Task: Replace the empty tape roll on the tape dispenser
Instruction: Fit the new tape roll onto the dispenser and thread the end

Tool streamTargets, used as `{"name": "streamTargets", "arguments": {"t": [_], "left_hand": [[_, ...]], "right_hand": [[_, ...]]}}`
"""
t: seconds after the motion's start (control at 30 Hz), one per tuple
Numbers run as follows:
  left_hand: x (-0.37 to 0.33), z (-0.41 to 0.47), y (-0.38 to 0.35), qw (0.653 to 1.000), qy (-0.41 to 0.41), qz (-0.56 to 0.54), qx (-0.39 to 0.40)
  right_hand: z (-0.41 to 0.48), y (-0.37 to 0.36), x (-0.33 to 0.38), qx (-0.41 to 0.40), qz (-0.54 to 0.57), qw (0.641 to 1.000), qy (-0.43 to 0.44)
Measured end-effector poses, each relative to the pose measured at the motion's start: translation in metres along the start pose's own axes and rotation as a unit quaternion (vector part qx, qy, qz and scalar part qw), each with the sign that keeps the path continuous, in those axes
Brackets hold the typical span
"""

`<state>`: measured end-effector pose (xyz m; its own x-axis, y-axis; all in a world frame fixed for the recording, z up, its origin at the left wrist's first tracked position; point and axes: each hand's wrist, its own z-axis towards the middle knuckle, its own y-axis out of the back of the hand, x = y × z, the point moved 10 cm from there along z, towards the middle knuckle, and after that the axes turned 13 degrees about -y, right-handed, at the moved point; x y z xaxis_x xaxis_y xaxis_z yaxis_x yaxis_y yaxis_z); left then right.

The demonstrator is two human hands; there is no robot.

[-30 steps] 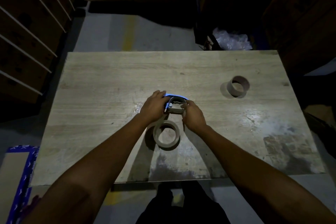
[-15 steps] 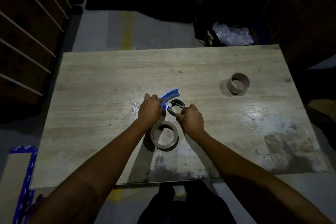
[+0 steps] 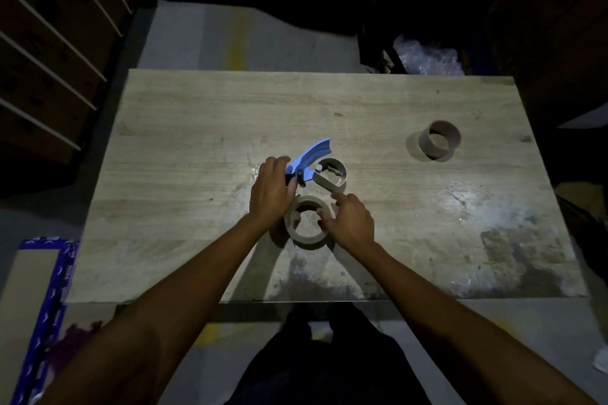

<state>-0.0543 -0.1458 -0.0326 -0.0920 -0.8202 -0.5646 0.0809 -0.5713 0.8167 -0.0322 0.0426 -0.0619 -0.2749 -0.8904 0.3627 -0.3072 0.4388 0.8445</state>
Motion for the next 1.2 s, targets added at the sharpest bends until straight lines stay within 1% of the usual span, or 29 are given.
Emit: {"name": "streamTargets", "arguments": {"t": [0.1,0.13,0.2,0.3,0.43,0.57,0.67,0.77,0.9,1.03,1.2], "left_hand": [[0.019,-0.038,0.002,0.992,0.097,-0.068,-0.047],[0.022,-0.053,0.000,0.987,0.116,-0.093,-0.058],[0.023,-0.083,-0.012,0.980,0.122,-0.145,-0.062],[0.017,-0.120,-0.038,0.970,0.128,-0.207,-0.022],[0.006,-0.130,-0.048,0.963,0.120,-0.242,0.002],[-0.010,-0.108,-0.042,0.972,0.062,-0.228,0.015],[-0.015,-0.089,-0.041,0.975,0.052,-0.216,0.014],[-0.021,-0.071,-0.032,0.974,0.056,-0.219,-0.033],[-0.031,-0.050,-0.019,0.975,0.028,-0.206,-0.083],[-0.031,-0.030,-0.014,0.977,0.040,-0.177,-0.112],[-0.031,-0.011,-0.020,0.981,0.064,-0.150,-0.107]], "right_hand": [[-0.004,-0.013,0.003,0.029,-0.012,1.000,-0.003],[-0.005,-0.017,0.004,0.034,-0.014,0.999,-0.001],[-0.006,-0.019,0.005,0.028,-0.007,1.000,-0.006],[-0.005,-0.017,0.003,0.014,0.003,1.000,-0.024],[-0.006,-0.010,-0.006,0.005,0.022,0.999,-0.034],[-0.001,0.010,-0.015,-0.022,0.064,0.997,-0.034],[0.003,0.030,-0.016,-0.047,0.079,0.995,-0.027],[0.008,0.054,-0.012,-0.079,0.091,0.993,-0.013],[0.020,0.078,-0.002,-0.098,0.103,0.990,0.006],[0.039,0.091,0.010,-0.101,0.081,0.991,0.019],[0.062,0.093,0.018,-0.074,0.066,0.995,0.016]]}}
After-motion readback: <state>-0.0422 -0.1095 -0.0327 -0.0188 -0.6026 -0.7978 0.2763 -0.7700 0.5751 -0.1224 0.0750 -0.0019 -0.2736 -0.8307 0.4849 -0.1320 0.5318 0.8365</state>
